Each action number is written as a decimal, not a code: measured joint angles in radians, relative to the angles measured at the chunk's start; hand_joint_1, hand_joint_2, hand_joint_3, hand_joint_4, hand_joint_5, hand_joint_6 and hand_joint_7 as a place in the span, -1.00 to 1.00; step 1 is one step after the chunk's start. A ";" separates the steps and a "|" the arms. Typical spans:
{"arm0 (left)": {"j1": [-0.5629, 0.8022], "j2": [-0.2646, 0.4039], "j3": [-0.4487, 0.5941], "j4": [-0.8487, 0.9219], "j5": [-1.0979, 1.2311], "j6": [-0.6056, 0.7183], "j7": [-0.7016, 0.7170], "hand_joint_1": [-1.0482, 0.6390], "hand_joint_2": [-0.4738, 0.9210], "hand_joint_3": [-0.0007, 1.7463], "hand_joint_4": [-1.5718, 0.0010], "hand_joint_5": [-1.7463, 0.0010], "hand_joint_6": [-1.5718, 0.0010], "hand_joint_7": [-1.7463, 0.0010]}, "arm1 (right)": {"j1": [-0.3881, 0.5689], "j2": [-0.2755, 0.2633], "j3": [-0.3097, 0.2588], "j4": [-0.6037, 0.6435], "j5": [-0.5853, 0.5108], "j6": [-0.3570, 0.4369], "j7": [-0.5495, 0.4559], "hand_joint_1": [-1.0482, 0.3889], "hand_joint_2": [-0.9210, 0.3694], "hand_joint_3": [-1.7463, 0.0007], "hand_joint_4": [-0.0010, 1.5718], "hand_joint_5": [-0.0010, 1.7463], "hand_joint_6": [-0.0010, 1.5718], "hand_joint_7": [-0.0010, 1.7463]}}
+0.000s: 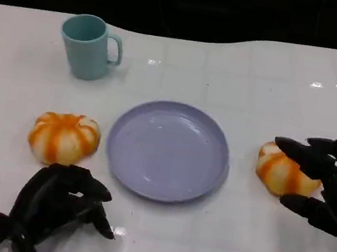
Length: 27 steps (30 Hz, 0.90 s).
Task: Grasp the bread from the table and place it into the plate.
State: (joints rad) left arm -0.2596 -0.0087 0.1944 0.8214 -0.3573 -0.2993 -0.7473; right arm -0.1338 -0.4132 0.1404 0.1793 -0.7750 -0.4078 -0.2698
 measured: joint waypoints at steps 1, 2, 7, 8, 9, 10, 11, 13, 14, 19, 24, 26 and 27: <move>0.000 0.000 0.000 0.001 0.000 0.000 0.000 -1.00 0.71 -1.00 -1.00 0.35 -1.00 0.78 | -0.001 -0.001 0.006 -0.002 -0.004 0.014 0.009 -0.31 -0.95 1.00 -0.96 -0.50 -0.60 -0.99; 0.000 0.000 0.000 0.002 0.000 0.000 0.000 -1.00 0.71 -1.00 -1.00 0.35 -1.00 0.78 | -0.003 -0.001 0.013 -0.003 -0.013 0.027 0.022 -0.32 -0.95 1.00 -0.98 -0.50 -0.61 -1.00; -0.001 0.000 0.000 0.002 0.001 -0.001 0.000 -1.00 0.70 -1.00 -1.00 0.34 -1.00 0.77 | -0.022 -0.009 0.050 -0.003 -0.037 0.105 0.093 -0.38 -0.90 1.00 -1.00 -0.62 -0.70 -1.00; -0.001 0.000 0.000 0.002 0.000 -0.001 0.000 -1.00 0.70 -1.00 -1.00 0.34 -1.00 0.77 | -0.031 -0.013 0.060 0.000 -0.042 0.118 0.102 -0.39 -0.89 1.00 -1.00 -0.63 -0.72 -1.00; -0.001 0.000 0.001 0.002 0.000 -0.001 0.000 -1.00 0.69 -1.00 -1.00 0.34 -1.00 0.76 | -0.041 -0.014 0.071 0.007 -0.053 0.130 0.109 -0.39 -0.88 1.00 -1.00 -0.64 -0.73 -1.00; -0.001 0.000 0.001 0.002 0.000 0.000 0.000 -1.00 0.69 -1.00 -1.00 0.34 -1.00 0.76 | -0.052 -0.014 0.081 0.017 -0.058 0.141 0.117 -0.39 -0.88 1.00 -1.00 -0.65 -0.73 -1.00; -0.001 0.000 0.001 0.002 -0.001 0.001 0.000 -1.00 0.69 -1.00 -1.00 0.34 -1.00 0.76 | -0.061 -0.014 0.090 0.027 -0.061 0.153 0.123 -0.38 -0.86 1.00 -0.99 -0.65 -0.73 -1.00; -0.001 0.000 0.002 0.002 -0.001 0.001 0.000 -1.00 0.70 -0.99 -1.00 0.34 -1.00 0.76 | -0.077 -0.014 0.112 0.047 -0.075 0.171 0.126 -0.36 -0.83 1.00 -0.97 -0.62 -0.71 -0.99; -0.001 0.000 0.002 0.002 -0.001 0.001 0.000 -1.00 0.70 -0.99 -1.00 0.34 -1.00 0.76 | -0.088 -0.014 0.122 0.063 -0.080 0.174 0.125 -0.34 -0.82 1.00 -0.97 -0.61 -0.70 -0.98; -0.001 0.000 0.001 0.001 0.000 0.000 0.000 -1.00 0.70 -0.99 -1.00 0.34 -1.00 0.76 | -0.157 -0.011 0.171 0.173 -0.097 0.182 0.099 -0.30 -0.82 0.99 -0.97 -0.58 -0.68 -0.98; -0.001 0.000 0.001 0.001 0.000 0.001 0.000 -1.00 0.70 -1.00 -1.00 0.34 -1.00 0.77 | -0.229 -0.001 0.223 0.286 -0.116 0.195 0.069 -0.31 -0.84 0.99 -0.95 -0.55 -0.66 -0.98; -0.001 0.000 0.001 0.000 0.000 0.000 0.000 -1.00 0.70 -1.00 -1.00 0.33 -1.00 0.77 | -0.260 0.008 0.239 0.331 -0.122 0.197 0.055 -0.30 -0.84 0.99 -0.93 -0.54 -0.65 -0.98; -0.001 0.000 0.001 0.000 0.000 0.000 0.000 -1.00 0.70 -1.00 -1.00 0.33 -1.00 0.76 | -0.275 0.011 0.249 0.359 -0.126 0.198 0.043 -0.30 -0.84 1.00 -0.91 -0.54 -0.63 -0.98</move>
State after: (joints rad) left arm -0.2601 -0.0091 0.1951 0.8216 -0.3572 -0.2990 -0.7468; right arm -0.4088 -0.4023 0.3896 0.5378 -0.9011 -0.2099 -0.2264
